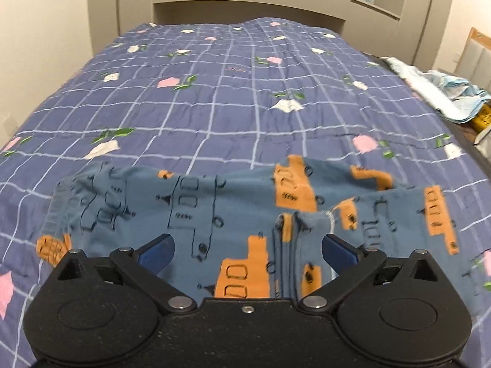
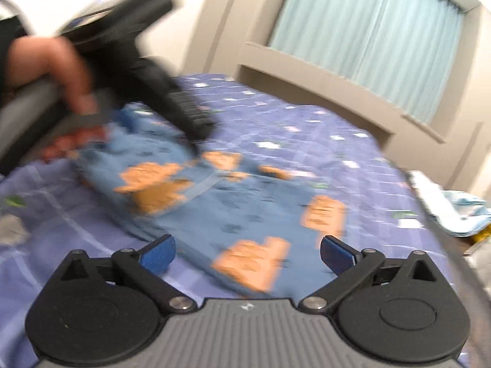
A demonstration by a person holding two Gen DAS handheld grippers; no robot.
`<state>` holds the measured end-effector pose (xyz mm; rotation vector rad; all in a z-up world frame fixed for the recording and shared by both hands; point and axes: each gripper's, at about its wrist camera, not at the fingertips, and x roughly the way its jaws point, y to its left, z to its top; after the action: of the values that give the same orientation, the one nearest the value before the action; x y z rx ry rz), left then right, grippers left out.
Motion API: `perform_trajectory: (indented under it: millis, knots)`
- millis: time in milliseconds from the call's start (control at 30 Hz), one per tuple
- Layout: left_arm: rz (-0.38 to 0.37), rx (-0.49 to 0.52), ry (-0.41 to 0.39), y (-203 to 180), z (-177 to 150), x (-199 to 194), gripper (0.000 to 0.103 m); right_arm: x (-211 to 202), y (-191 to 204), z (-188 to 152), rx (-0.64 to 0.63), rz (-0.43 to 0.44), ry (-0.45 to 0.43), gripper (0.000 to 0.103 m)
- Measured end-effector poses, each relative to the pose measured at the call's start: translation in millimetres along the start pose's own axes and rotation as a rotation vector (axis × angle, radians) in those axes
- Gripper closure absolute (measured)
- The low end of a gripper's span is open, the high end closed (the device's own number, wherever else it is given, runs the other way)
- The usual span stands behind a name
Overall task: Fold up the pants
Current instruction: 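Release the pants with both grippers and lift away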
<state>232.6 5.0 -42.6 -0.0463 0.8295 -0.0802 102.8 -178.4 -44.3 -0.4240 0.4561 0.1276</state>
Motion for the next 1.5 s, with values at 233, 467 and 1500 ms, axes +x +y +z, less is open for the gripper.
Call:
perform_trajectory:
  millis: [233, 467, 1500]
  knots:
    - [0.065, 0.008, 0.018, -9, -14, 23, 0.000, 84, -64, 13, -0.028, -0.221, 0.005, 0.000]
    - [0.064, 0.013, -0.061, -10, -28, 28, 0.000, 143, -77, -8, -0.055, -0.252, 0.045, 0.000]
    - [0.143, -0.291, -0.034, 48, -102, -171, 0.001, -39, -19, -29, 0.194, -0.130, 0.050, 0.000]
